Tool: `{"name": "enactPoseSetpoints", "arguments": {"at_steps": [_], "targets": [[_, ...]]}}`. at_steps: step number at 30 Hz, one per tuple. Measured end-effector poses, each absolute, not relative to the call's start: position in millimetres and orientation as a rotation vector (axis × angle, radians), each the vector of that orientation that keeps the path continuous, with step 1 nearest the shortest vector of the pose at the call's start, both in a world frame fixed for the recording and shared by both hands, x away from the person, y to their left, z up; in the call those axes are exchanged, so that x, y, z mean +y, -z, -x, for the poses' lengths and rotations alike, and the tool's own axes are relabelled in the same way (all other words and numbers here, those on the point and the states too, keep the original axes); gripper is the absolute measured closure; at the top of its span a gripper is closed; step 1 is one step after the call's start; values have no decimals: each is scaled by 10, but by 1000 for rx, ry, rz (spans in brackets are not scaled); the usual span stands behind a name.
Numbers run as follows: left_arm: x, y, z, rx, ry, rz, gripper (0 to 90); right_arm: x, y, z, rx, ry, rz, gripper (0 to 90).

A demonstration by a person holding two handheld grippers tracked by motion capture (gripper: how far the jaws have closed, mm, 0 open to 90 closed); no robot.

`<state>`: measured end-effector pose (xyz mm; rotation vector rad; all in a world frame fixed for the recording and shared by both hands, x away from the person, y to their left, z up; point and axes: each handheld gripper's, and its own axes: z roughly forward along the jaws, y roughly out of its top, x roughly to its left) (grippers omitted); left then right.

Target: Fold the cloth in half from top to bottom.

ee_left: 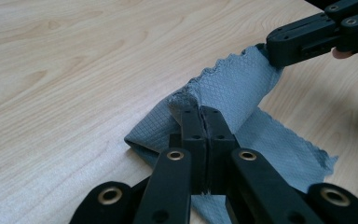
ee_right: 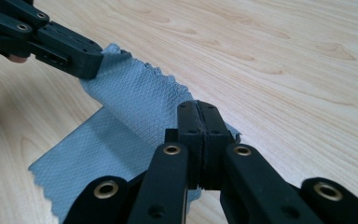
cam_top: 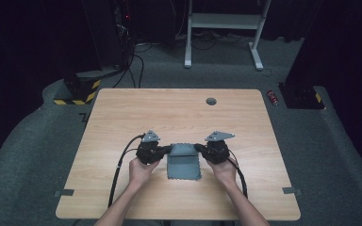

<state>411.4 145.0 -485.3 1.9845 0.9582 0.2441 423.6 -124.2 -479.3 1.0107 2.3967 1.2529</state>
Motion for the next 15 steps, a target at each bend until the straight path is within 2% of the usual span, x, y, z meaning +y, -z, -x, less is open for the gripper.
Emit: {"name": "enactPoseSetpoints", "arguments": {"at_steps": [15], "targets": [[1418, 4990, -3943, 953, -220, -1977, 891, -1301, 4940, -4051, 2428, -1241, -1007, 893]]}}
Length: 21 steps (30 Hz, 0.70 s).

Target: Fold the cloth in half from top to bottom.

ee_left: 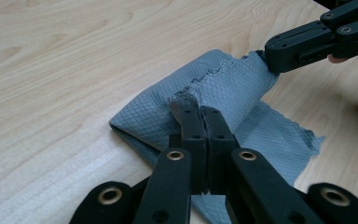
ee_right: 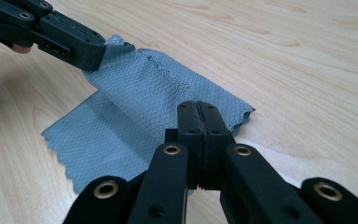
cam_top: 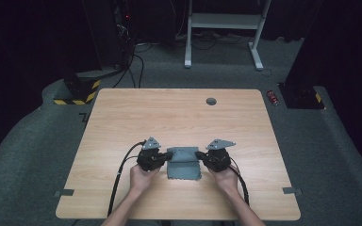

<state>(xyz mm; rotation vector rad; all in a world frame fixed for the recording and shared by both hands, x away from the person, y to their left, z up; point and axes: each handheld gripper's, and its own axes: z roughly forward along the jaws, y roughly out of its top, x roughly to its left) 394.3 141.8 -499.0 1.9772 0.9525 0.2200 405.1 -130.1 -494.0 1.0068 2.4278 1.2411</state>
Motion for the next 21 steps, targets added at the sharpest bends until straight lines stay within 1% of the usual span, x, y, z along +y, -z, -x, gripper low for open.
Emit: {"name": "enactPoseSetpoints", "arguments": {"at_steps": [9, 21], "targets": [[1440, 5041, -3853, 959, -210, -1967, 891, -1291, 4985, -3952, 2440, -1231, -984, 893], [1435, 5098, -3779, 947, -210, -1994, 891, -1291, 5035, -3851, 2452, -1232, -973, 892]]}}
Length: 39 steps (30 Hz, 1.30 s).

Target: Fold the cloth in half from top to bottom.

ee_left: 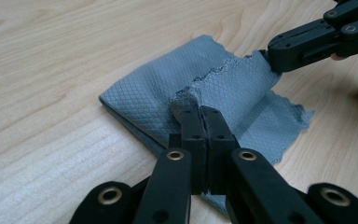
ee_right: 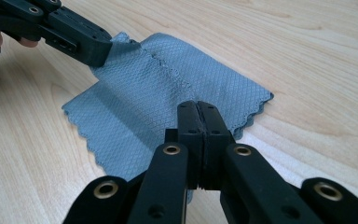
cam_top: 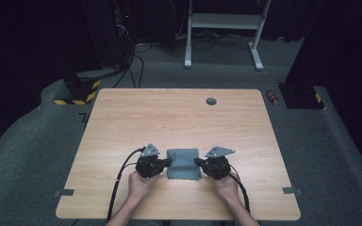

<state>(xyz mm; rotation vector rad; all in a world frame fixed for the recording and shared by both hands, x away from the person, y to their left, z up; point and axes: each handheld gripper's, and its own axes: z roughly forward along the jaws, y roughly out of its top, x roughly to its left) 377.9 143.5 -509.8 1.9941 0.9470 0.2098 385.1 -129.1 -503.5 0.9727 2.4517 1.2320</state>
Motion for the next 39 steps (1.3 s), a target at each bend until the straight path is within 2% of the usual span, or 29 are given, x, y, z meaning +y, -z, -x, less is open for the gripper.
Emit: {"name": "enactPoseSetpoints", "arguments": {"at_steps": [31, 39], "targets": [[1419, 5201, -3710, 945, -181, -2039, 883, -1278, 5165, -3773, 2495, -1180, -969, 884], [1465, 5185, -3692, 965, -196, -2029, 839, -1295, 5153, -3773, 2490, -1181, -982, 878]]}}
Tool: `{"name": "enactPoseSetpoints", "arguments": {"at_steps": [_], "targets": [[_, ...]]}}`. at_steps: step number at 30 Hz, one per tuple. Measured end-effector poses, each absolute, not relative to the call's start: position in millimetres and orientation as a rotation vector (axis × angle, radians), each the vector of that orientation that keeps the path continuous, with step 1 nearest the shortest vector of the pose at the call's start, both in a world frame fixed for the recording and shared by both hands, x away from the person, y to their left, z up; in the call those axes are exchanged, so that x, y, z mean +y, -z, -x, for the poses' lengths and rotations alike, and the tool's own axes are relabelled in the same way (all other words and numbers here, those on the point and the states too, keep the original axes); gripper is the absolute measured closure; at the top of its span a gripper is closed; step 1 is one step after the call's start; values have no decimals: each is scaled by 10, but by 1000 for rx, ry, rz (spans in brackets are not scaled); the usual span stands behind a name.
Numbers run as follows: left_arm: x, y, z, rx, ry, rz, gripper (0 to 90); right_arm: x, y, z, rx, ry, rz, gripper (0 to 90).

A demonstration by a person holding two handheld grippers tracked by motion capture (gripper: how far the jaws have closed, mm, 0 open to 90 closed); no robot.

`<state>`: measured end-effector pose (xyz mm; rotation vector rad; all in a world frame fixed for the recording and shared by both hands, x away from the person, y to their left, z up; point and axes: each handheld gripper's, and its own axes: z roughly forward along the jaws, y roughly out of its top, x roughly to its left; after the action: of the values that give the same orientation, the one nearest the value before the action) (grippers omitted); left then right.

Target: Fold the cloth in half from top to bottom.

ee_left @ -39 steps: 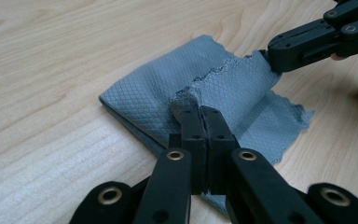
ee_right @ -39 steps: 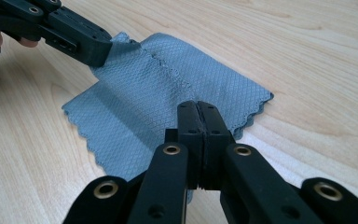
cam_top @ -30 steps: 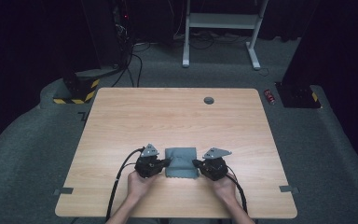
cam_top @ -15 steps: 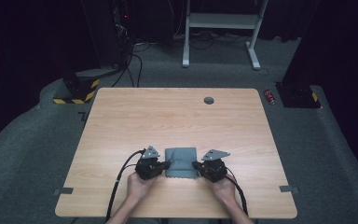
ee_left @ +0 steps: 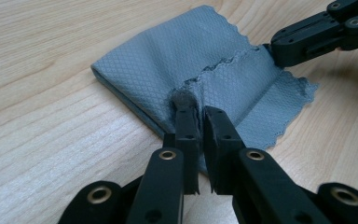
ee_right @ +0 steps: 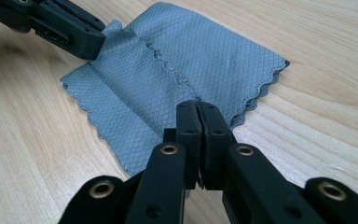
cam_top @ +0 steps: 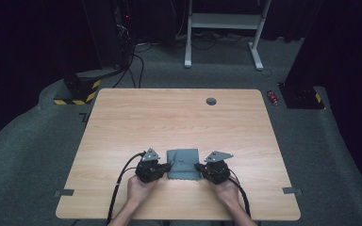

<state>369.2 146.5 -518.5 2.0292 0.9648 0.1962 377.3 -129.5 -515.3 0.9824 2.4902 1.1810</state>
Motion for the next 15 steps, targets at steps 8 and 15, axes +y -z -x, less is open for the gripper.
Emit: {"name": "enactPoseSetpoints", "arguments": {"at_steps": [8, 15], "targets": [[1506, 5150, -3695, 978, -187, -1994, 838, -1333, 5134, -3772, 2482, -1194, -1007, 830], [1544, 5031, -3677, 985, -256, -1955, 761, -1415, 5088, -3770, 2442, -1249, -1043, 776]]}}
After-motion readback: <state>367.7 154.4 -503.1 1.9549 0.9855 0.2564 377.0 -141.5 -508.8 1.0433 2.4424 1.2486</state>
